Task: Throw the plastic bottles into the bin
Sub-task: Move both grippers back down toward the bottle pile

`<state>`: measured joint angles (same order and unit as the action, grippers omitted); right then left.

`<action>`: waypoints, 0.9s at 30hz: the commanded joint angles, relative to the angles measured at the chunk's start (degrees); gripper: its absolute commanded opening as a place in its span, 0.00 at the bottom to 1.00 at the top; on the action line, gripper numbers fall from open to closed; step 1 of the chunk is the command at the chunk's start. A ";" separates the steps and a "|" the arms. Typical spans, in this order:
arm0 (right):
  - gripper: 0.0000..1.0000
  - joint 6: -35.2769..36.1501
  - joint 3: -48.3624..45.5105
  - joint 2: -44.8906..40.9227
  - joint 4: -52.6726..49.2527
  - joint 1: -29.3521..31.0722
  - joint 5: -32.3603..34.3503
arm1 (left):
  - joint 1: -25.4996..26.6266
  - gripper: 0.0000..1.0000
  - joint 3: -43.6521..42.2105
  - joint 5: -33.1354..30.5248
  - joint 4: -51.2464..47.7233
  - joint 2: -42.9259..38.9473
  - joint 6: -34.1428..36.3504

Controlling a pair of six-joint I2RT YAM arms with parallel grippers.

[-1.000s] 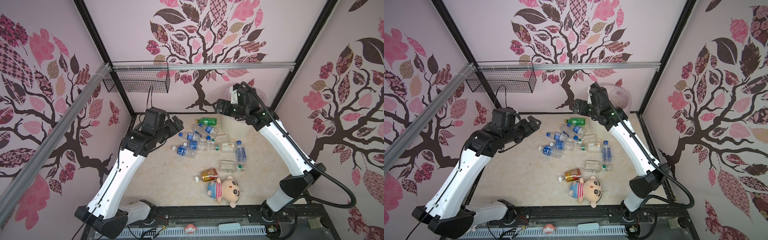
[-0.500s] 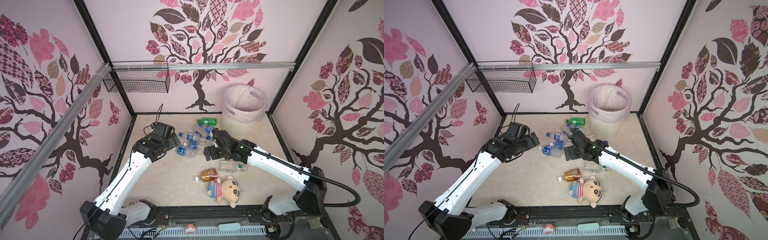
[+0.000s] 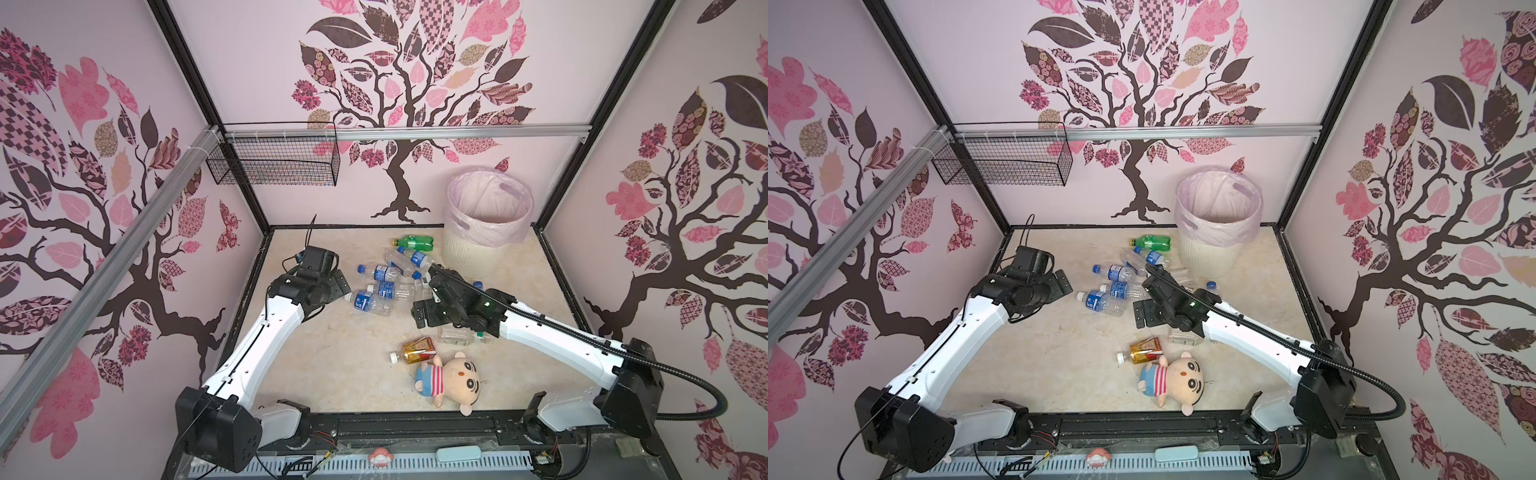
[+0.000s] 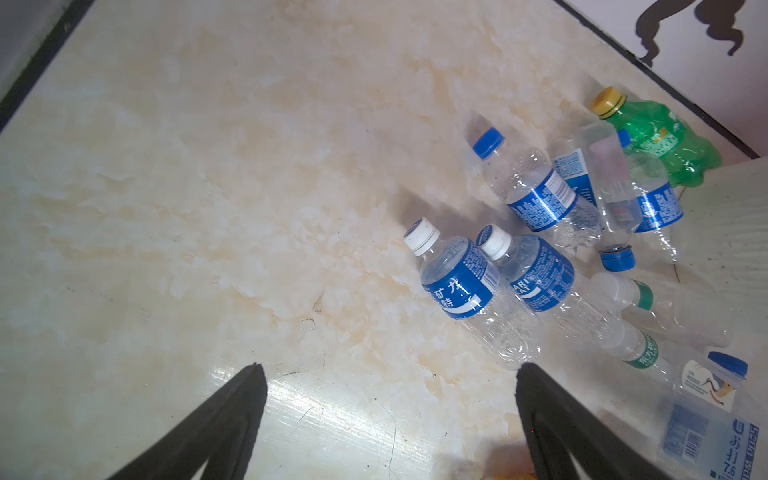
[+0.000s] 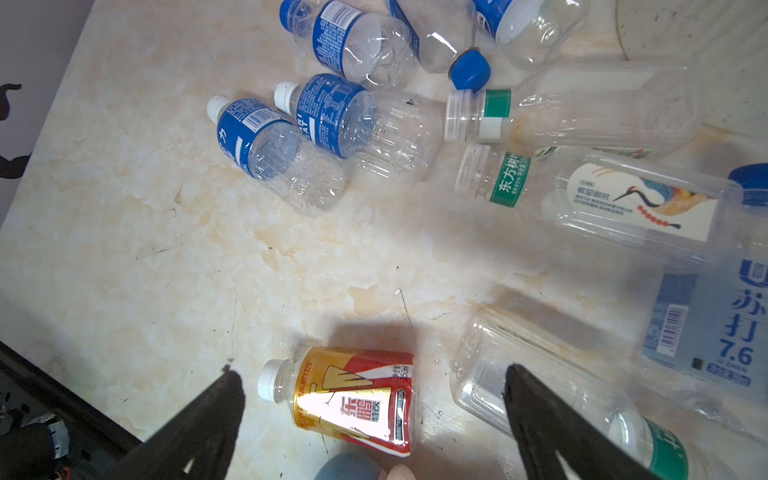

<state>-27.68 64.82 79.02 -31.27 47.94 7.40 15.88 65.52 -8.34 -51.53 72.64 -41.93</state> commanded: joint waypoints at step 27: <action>1.00 0.88 -2.85 -3.29 1.90 0.13 -3.59 | -3.00 0.97 -6.90 25.03 27.60 20.58 -28.56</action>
<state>-27.77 62.17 76.47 -29.47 47.92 3.62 12.84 59.24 14.74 -28.69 91.94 -67.92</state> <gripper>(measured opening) 0.995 0.972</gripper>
